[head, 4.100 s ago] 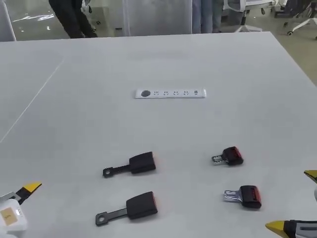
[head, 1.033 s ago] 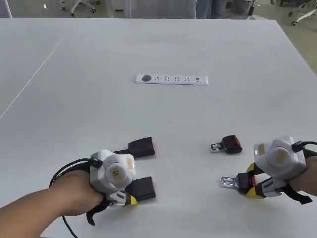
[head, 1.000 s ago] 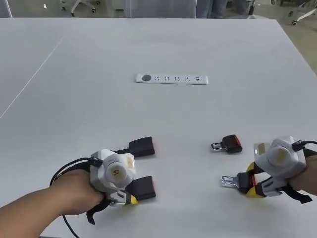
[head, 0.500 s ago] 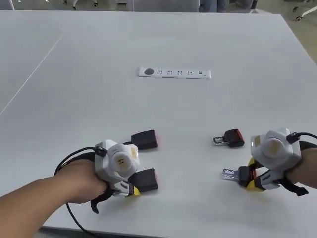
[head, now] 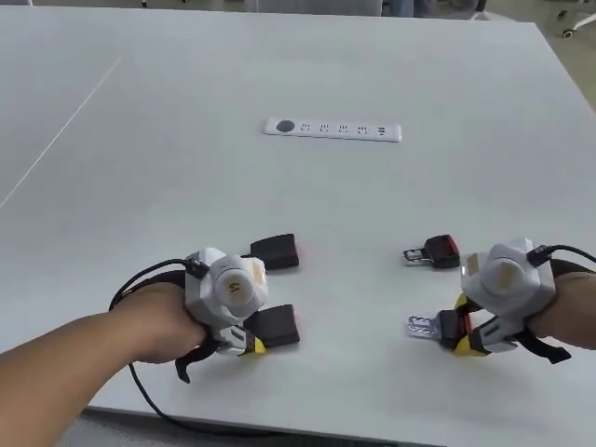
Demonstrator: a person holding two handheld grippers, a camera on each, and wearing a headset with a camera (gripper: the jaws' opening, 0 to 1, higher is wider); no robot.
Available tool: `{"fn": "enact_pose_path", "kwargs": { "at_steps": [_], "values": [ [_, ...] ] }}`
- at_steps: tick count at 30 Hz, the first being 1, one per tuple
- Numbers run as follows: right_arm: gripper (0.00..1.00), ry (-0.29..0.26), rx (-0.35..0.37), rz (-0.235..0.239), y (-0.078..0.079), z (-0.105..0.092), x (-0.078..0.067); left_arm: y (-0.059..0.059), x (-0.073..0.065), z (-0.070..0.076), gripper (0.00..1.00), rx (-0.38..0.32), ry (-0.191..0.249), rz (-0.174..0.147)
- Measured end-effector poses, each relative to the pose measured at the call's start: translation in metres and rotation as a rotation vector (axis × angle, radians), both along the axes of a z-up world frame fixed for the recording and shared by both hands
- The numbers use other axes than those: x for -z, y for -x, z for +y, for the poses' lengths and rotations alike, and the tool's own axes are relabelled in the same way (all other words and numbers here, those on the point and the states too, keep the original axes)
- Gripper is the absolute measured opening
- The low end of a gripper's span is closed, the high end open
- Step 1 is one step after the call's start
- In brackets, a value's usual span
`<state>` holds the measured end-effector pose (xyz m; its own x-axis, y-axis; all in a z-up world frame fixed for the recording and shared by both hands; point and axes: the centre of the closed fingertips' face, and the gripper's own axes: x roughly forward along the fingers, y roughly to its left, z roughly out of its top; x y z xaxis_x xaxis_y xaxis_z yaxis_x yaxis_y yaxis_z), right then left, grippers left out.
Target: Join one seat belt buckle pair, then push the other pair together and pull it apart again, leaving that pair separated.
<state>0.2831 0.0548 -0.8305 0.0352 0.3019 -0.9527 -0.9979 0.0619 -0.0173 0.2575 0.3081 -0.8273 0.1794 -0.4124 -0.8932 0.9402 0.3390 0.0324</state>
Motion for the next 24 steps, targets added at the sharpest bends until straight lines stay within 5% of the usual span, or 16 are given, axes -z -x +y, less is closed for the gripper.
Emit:
{"fn": "enact_pose_path", "kwargs": {
  "at_steps": [16, 24],
  "values": [
    [0.35, 0.012, -0.120, -0.033, 0.003, 0.043, 0.000, -0.001, 0.001, -0.002, 0.33, 0.058, -0.023, 0.018],
    [0.35, -0.027, -0.141, -0.025, 0.010, 0.074, 0.000, 0.000, 0.001, -0.003, 0.33, 0.078, -0.034, 0.024]
  ]
}}
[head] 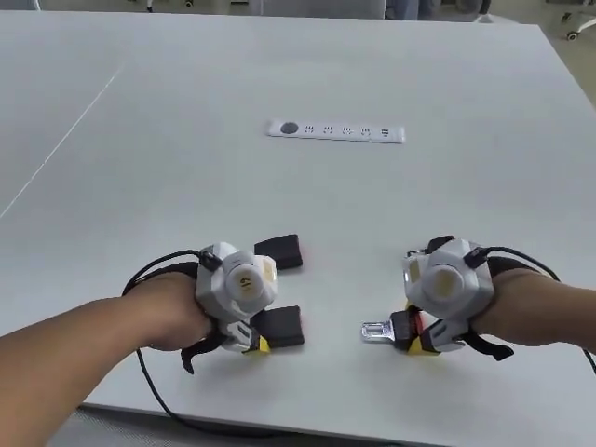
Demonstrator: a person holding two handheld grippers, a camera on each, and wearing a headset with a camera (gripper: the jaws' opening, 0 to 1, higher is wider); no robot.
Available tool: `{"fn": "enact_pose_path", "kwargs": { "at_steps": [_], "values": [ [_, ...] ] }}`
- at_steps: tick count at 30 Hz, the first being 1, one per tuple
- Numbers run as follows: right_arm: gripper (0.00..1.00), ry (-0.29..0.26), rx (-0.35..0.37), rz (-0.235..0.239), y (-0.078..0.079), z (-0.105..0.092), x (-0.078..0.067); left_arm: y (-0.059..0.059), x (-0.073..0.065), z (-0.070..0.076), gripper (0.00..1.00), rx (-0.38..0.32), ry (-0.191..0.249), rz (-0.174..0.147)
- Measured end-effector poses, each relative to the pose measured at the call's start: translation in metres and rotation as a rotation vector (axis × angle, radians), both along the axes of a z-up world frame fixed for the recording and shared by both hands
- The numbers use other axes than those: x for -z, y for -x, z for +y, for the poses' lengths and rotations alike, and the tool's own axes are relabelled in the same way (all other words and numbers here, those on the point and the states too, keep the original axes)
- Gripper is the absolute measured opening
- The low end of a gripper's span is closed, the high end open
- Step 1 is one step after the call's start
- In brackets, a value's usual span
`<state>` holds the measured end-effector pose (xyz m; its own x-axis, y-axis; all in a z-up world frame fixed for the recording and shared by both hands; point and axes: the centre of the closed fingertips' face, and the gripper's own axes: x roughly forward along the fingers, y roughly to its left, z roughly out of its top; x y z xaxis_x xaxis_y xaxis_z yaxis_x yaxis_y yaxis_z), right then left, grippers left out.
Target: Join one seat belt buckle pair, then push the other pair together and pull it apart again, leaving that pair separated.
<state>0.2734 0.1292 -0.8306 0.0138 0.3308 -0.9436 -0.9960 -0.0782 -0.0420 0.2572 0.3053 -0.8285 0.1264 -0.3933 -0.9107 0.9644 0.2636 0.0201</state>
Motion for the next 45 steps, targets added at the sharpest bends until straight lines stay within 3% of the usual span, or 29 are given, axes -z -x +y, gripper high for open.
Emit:
{"fn": "enact_pose_path", "kwargs": {
  "at_steps": [16, 28, 45],
  "values": [
    [0.35, -0.065, 0.020, 0.008, 0.007, 0.053, 0.001, 0.001, 0.000, -0.002, 0.32, 0.065, -0.033, 0.016],
    [0.35, -0.076, 0.078, 0.012, 0.007, 0.065, 0.001, 0.001, 0.001, -0.006, 0.33, 0.167, -0.061, 0.027],
    [0.35, -0.092, 0.104, 0.010, 0.012, 0.070, -0.001, 0.002, 0.000, -0.007, 0.32, 0.193, -0.092, 0.035]
  ]
}}
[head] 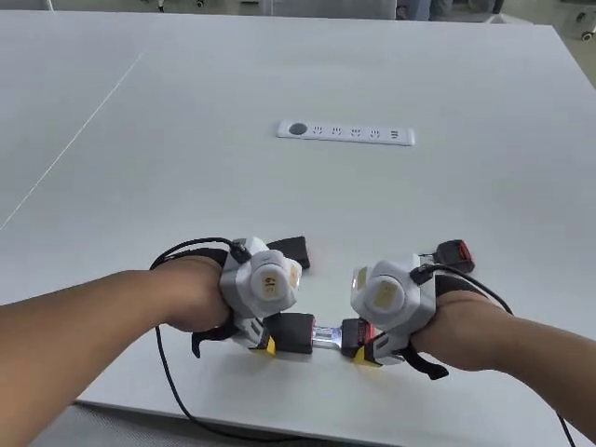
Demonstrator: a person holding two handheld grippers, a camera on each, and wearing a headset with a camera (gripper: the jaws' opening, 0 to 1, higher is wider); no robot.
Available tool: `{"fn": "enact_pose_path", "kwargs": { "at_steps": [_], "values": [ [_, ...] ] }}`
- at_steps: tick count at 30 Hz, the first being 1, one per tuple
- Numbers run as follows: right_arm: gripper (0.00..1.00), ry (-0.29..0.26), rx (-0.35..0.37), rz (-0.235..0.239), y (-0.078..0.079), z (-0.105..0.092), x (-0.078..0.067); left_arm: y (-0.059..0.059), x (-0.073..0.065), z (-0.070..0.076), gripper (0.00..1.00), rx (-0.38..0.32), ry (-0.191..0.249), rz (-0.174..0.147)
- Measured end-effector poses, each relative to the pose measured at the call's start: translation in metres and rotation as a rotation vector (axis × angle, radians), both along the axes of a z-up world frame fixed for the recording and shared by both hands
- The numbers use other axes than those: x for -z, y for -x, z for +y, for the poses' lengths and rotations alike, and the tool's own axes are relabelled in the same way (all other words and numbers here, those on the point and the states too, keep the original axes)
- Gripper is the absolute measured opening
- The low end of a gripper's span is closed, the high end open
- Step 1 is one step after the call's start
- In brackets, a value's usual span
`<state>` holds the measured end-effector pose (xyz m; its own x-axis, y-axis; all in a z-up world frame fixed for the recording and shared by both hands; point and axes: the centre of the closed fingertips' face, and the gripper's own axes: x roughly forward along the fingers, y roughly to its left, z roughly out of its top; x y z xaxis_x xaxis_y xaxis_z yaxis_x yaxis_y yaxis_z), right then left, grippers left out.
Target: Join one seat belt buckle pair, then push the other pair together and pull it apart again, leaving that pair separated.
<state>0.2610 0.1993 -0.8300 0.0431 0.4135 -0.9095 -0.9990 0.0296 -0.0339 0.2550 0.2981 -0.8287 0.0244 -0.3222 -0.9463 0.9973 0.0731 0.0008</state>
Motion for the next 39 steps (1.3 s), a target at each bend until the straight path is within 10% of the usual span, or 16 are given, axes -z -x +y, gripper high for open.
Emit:
{"fn": "enact_pose_path", "kwargs": {
  "at_steps": [39],
  "values": [
    [0.32, -0.104, 0.078, -0.016, 0.010, 0.023, -0.003, 0.001, 0.002, -0.002, 0.31, 0.039, -0.029, -0.007]
  ]
}}
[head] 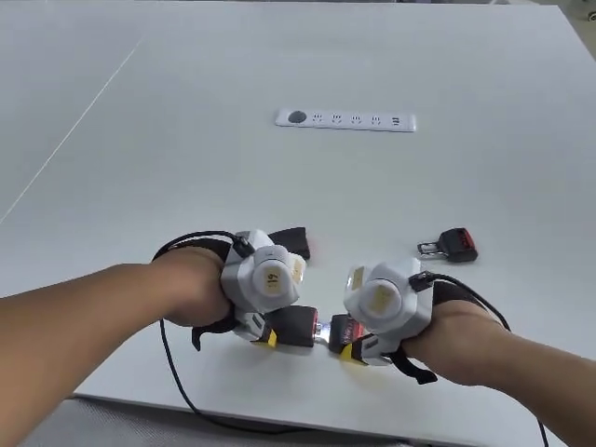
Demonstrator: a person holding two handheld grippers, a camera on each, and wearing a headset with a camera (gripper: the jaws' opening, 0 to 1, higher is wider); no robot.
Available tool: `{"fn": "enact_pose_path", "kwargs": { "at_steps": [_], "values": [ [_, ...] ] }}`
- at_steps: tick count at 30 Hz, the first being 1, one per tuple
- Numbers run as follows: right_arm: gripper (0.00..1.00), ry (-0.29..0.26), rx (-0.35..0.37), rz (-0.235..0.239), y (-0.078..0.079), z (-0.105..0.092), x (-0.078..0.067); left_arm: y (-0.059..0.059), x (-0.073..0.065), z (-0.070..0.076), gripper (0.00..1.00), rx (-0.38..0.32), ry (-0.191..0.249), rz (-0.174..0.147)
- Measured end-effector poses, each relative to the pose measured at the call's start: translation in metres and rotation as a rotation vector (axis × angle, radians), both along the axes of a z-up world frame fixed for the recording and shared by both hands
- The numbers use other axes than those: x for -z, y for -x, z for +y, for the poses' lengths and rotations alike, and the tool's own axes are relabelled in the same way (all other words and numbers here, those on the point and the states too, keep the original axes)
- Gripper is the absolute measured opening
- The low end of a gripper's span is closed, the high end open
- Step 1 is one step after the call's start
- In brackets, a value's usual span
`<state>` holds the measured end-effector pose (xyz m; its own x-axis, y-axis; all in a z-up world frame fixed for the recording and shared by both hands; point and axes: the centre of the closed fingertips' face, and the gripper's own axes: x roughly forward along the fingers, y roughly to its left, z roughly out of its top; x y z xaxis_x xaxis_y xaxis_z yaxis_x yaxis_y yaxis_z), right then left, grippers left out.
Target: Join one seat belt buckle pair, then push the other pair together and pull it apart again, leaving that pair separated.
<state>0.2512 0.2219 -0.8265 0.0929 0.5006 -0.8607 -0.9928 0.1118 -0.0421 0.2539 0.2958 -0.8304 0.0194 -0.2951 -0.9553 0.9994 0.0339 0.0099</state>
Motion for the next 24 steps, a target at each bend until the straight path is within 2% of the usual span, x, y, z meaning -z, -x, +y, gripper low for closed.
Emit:
{"fn": "enact_pose_path", "kwargs": {
  "at_steps": [5, 12, 13, 24],
  "values": [
    [0.32, -0.006, 0.016, -0.007, 0.002, 0.009, 0.000, 0.000, 0.000, 0.001, 0.31, 0.009, -0.011, -0.004],
    [0.32, -0.020, 0.021, -0.005, -0.001, 0.014, 0.001, -0.001, 0.000, 0.000, 0.31, 0.017, -0.009, -0.012],
    [0.32, -0.008, 0.035, 0.007, 0.003, 0.011, 0.000, -0.001, -0.001, 0.001, 0.31, 0.016, -0.007, -0.011],
    [0.33, -0.008, -0.003, -0.016, 0.001, 0.010, -0.001, 0.001, -0.002, 0.002, 0.32, 0.002, -0.014, -0.008]
  ]
}}
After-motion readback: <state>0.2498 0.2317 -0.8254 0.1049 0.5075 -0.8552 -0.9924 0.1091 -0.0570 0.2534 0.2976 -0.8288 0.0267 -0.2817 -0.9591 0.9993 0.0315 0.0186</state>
